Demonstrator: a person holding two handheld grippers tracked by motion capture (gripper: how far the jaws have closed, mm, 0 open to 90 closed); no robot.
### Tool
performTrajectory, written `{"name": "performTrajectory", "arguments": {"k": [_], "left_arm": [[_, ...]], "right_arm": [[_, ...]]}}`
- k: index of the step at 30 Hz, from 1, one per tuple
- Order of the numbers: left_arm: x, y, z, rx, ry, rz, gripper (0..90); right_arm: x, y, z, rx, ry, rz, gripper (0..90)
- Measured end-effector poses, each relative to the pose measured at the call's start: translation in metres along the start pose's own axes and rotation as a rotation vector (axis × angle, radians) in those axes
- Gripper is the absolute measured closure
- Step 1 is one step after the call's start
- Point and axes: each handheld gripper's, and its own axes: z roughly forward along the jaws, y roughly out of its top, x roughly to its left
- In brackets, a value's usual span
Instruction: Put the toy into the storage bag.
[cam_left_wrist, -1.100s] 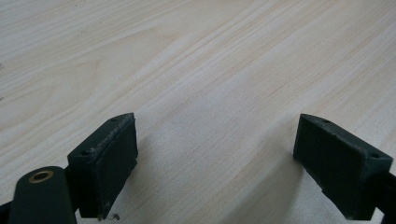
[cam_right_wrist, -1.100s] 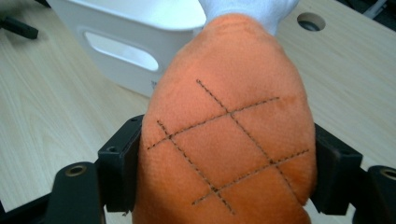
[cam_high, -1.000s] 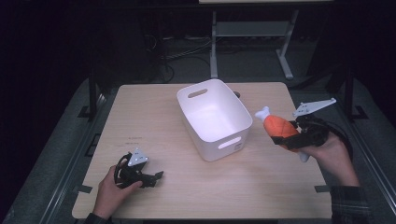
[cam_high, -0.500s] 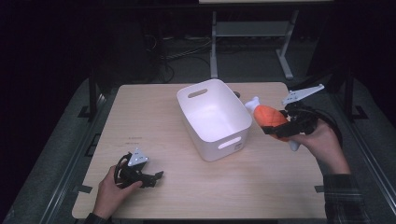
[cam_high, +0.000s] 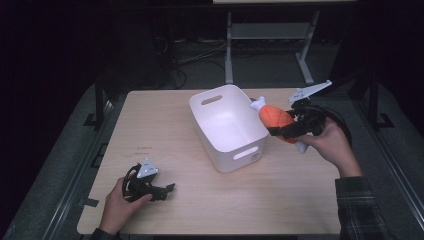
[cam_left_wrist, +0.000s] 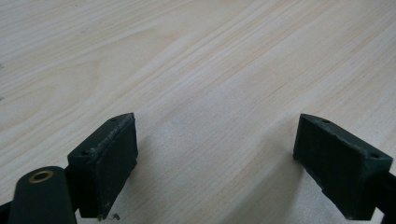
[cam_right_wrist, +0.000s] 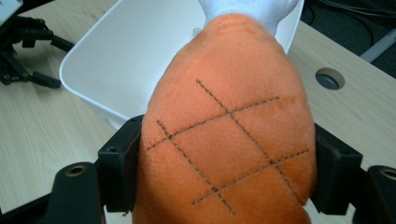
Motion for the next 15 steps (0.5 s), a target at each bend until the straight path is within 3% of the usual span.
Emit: {"name": "performTrajectory", "arguments": {"k": [10,15], "left_arm": [[0.000,0.000,0.000,-0.001,0.001,-0.001,12.8],[0.000,0.000,0.000,-0.001,0.001,-0.001,12.8]], "right_arm": [[0.005,0.023,0.021,0.016,0.027,0.015,25.3],[0.013,0.035,0.032,0.031,0.024,-0.021,25.2]]}}
